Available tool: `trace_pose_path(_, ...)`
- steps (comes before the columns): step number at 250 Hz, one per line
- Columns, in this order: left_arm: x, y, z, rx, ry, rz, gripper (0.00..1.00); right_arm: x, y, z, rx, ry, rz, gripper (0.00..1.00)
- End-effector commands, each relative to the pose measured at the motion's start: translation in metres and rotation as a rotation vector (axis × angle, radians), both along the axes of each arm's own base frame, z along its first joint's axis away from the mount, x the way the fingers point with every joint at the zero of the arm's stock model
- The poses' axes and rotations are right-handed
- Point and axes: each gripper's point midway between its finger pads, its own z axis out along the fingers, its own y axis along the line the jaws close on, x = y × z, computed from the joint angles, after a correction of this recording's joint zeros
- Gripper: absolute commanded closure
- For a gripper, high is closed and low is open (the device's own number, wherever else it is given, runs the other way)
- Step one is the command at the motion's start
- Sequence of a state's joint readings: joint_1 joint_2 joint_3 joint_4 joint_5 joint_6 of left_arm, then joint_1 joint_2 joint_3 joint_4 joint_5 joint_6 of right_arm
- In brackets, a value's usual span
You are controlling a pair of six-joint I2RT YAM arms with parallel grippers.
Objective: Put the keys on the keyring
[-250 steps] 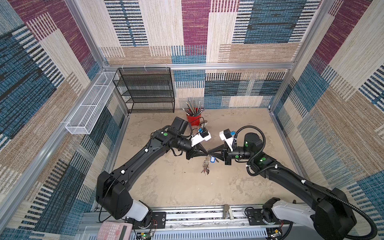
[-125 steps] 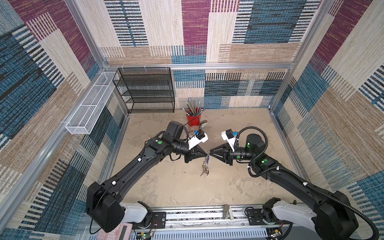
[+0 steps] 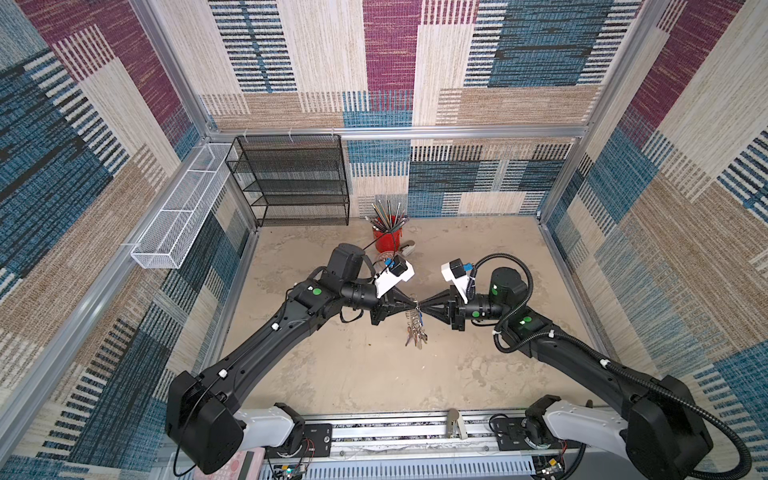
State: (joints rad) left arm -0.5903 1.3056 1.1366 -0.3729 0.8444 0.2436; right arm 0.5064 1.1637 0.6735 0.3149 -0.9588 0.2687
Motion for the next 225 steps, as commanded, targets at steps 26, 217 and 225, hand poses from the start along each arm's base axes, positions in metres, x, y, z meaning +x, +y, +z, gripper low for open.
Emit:
trace_pose_path(26,0.006,-0.005,0.015,-0.078,-0.027,0.021,1.00,-0.001,0.004,0.009,0.025,-0.026,0.019,0.87)
trace_pose_path(217,0.003,-0.004,0.022,-0.134,-0.039,0.034,1.00,0.016,-0.020,0.018,0.010,-0.034,-0.158,0.60)
trace_pose_path(225,0.003,-0.004,0.023,-0.137,-0.039,0.037,1.00,0.012,-0.020,0.018,0.017,-0.033,-0.138,0.58)
